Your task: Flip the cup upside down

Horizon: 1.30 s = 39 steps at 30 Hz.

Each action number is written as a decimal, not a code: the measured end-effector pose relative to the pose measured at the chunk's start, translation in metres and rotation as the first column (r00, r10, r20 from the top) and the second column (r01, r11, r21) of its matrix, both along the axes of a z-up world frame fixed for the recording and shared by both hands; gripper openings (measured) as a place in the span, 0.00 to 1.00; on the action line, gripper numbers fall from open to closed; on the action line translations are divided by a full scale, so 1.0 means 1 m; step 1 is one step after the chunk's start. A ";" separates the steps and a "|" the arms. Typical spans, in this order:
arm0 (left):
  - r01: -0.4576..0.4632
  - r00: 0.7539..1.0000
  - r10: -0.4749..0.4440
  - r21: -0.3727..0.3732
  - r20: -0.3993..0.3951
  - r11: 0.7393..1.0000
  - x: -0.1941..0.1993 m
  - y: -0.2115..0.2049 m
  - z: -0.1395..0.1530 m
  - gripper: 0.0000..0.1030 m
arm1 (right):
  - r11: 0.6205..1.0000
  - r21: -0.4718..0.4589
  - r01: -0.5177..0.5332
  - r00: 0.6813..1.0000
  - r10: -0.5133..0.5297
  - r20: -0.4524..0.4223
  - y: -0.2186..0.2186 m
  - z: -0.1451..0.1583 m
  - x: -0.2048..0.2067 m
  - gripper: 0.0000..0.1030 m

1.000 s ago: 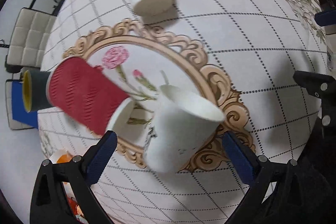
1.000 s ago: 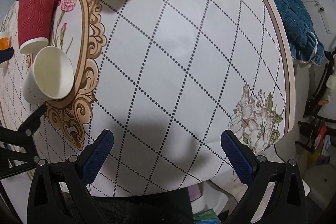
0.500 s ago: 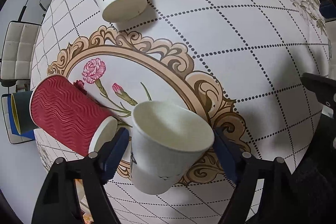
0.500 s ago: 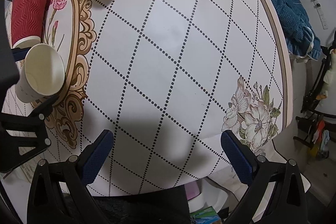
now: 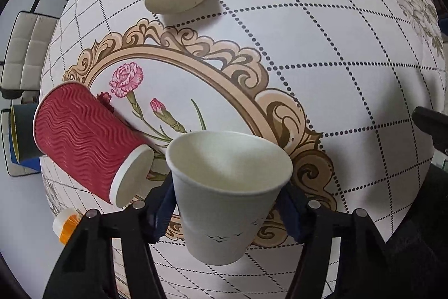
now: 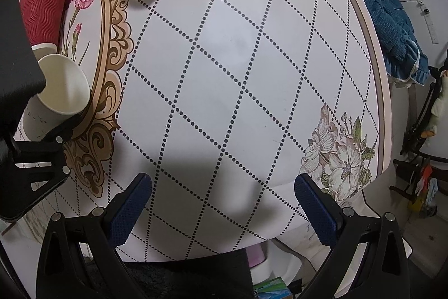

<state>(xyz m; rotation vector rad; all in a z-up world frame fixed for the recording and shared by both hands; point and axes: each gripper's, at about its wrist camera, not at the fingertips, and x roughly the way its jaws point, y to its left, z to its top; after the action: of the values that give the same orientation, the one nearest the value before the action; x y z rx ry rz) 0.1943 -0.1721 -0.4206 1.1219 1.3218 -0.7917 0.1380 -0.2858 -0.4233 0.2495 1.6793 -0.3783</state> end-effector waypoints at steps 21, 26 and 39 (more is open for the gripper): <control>-0.634 0.765 0.607 -0.080 -0.215 0.769 0.003 0.106 0.041 0.60 | 0.993 0.024 -0.114 0.990 0.111 0.085 0.024 0.031 0.003 1.00; -0.771 0.623 0.736 -0.050 -0.264 0.635 -0.011 0.145 0.038 0.60 | 0.985 0.058 -0.165 0.982 0.158 0.107 0.036 0.037 0.000 1.00; -0.972 0.194 0.904 0.047 -0.381 0.229 -0.066 0.213 0.015 0.60 | 0.946 0.095 -0.311 0.947 0.300 0.115 0.047 0.027 -0.018 1.00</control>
<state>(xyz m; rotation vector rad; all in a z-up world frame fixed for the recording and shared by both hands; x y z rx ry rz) 0.1286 0.0407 -0.4053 -0.2187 1.8240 -0.0979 0.1197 -0.2391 -0.3962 0.0848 1.6117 -0.0381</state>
